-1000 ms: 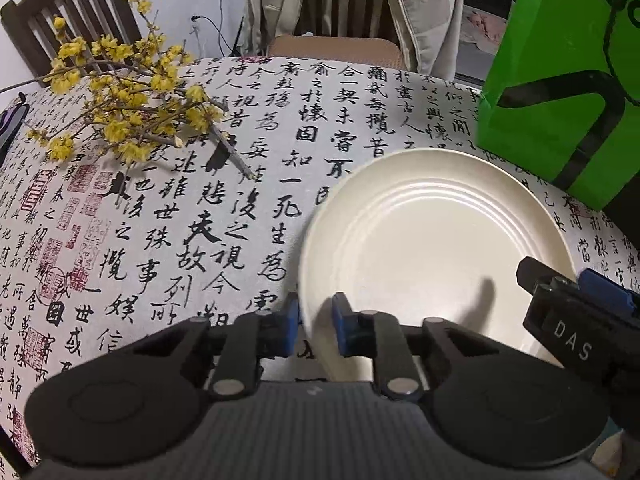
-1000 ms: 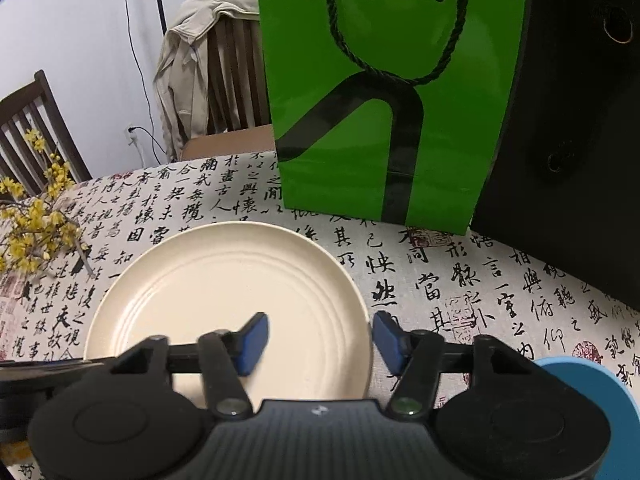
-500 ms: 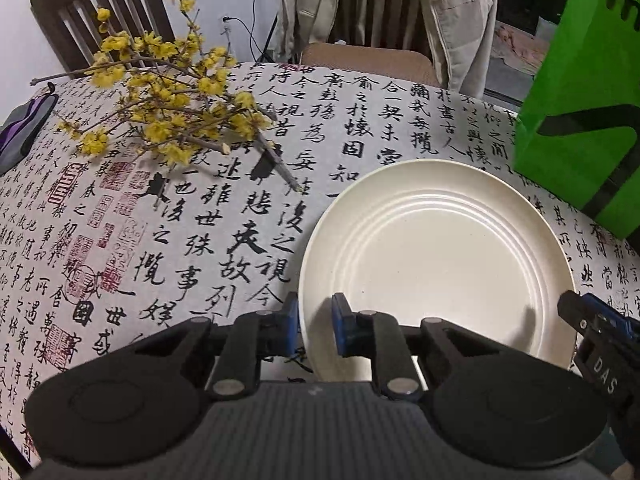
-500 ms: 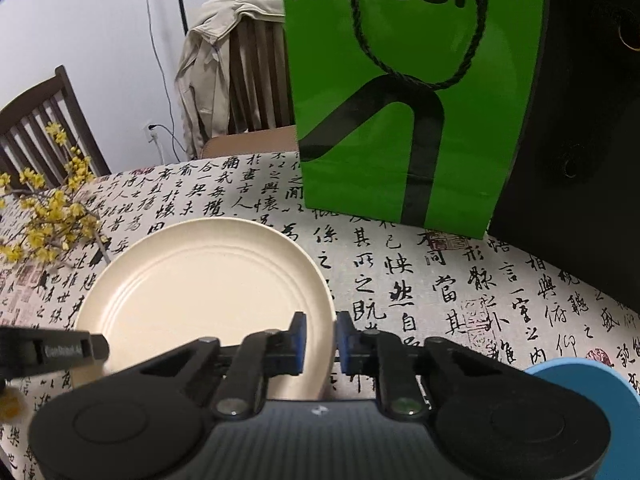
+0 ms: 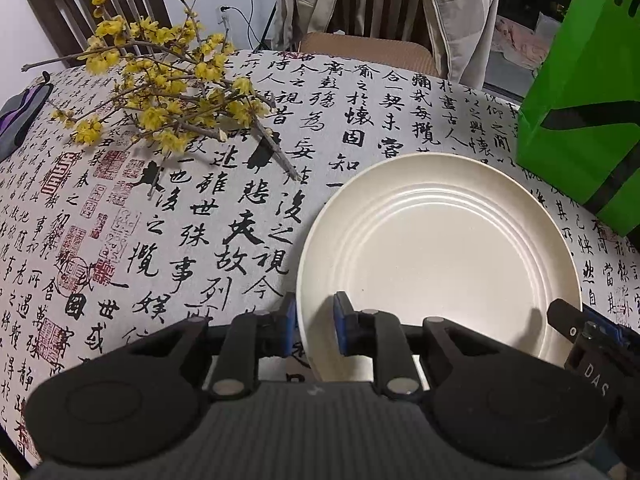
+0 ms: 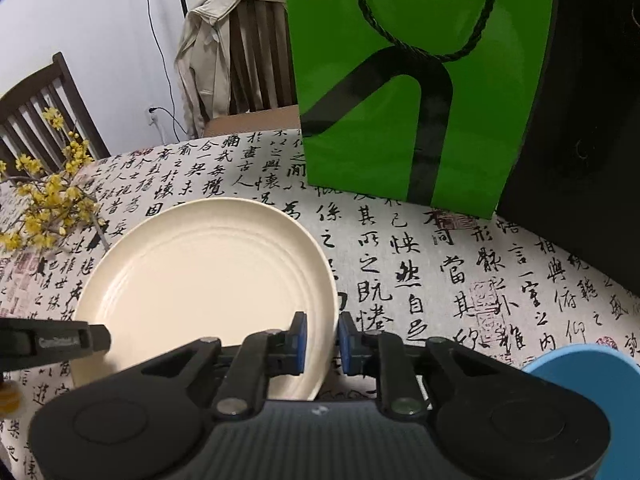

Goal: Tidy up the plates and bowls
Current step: 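Lift the small cream plate off the table with both tools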

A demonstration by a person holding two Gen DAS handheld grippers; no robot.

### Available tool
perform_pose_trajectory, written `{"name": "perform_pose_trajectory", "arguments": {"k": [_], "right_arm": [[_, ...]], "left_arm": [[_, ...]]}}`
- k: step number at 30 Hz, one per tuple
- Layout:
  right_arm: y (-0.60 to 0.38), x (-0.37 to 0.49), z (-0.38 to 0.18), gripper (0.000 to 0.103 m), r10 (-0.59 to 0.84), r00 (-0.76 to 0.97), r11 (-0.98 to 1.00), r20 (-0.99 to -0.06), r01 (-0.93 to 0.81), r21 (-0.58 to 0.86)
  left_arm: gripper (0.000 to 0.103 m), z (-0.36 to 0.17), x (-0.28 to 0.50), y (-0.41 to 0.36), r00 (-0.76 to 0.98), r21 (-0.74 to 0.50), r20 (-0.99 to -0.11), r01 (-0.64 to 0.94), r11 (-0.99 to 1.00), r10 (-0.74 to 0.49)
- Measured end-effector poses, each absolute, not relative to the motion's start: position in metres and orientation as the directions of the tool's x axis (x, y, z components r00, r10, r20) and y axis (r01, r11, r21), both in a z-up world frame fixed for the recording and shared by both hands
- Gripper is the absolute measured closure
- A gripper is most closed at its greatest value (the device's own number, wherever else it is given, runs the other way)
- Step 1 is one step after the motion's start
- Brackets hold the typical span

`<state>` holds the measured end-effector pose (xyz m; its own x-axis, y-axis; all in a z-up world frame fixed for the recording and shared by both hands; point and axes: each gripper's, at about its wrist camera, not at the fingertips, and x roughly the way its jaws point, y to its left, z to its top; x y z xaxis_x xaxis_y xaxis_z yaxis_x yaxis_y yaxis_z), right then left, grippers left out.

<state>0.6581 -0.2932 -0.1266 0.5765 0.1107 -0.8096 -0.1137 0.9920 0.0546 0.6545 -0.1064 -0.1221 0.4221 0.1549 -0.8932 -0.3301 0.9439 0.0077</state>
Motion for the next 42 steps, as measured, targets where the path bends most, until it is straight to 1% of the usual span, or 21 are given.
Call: {"name": "perform_pose_trajectory", "arguments": {"k": [2,8,15,17,25,27,42], "right_arm": [[-0.292,0.657,-0.127,0.082,0.116,0.576,0.991,-0.809,-0.123,0.055],[-0.292,0.654,-0.122,0.084,0.119,0.616,0.990,-0.779,-0.134,0.045],[-0.292,0.653,-0.120,0.086,0.139,0.628,0.987,-0.766,-0.147,0.058],[-0.291,0.653,-0.120,0.089,0.143,0.627,0.986,-0.766,-0.153,0.060],[-0.290,0.650,-0.118,0.089,0.159,0.635,0.984,-0.756,-0.163,0.070],[-0.290,0.649,-0.117,0.091,0.162,0.638,0.983,-0.753,-0.167,0.070],[-0.290,0.645,-0.112,0.091,0.189,0.650,0.979,-0.736,-0.187,0.087]], "left_arm": [[0.083,-0.122,0.655,-0.107,0.423,0.010,-0.893,-0.328,0.945,0.156],[0.083,-0.121,0.652,-0.107,0.431,0.004,-0.890,-0.321,0.947,0.150],[0.083,-0.116,0.652,-0.107,0.449,0.025,-0.876,-0.326,0.945,0.178],[0.083,-0.115,0.651,-0.107,0.454,0.040,-0.869,-0.327,0.944,0.195],[0.083,-0.112,0.650,-0.105,0.466,0.045,-0.860,-0.331,0.942,0.206],[0.083,-0.110,0.649,-0.104,0.470,0.046,-0.858,-0.334,0.941,0.208],[0.084,-0.104,0.647,-0.099,0.482,0.040,-0.851,-0.333,0.942,0.207]]}}
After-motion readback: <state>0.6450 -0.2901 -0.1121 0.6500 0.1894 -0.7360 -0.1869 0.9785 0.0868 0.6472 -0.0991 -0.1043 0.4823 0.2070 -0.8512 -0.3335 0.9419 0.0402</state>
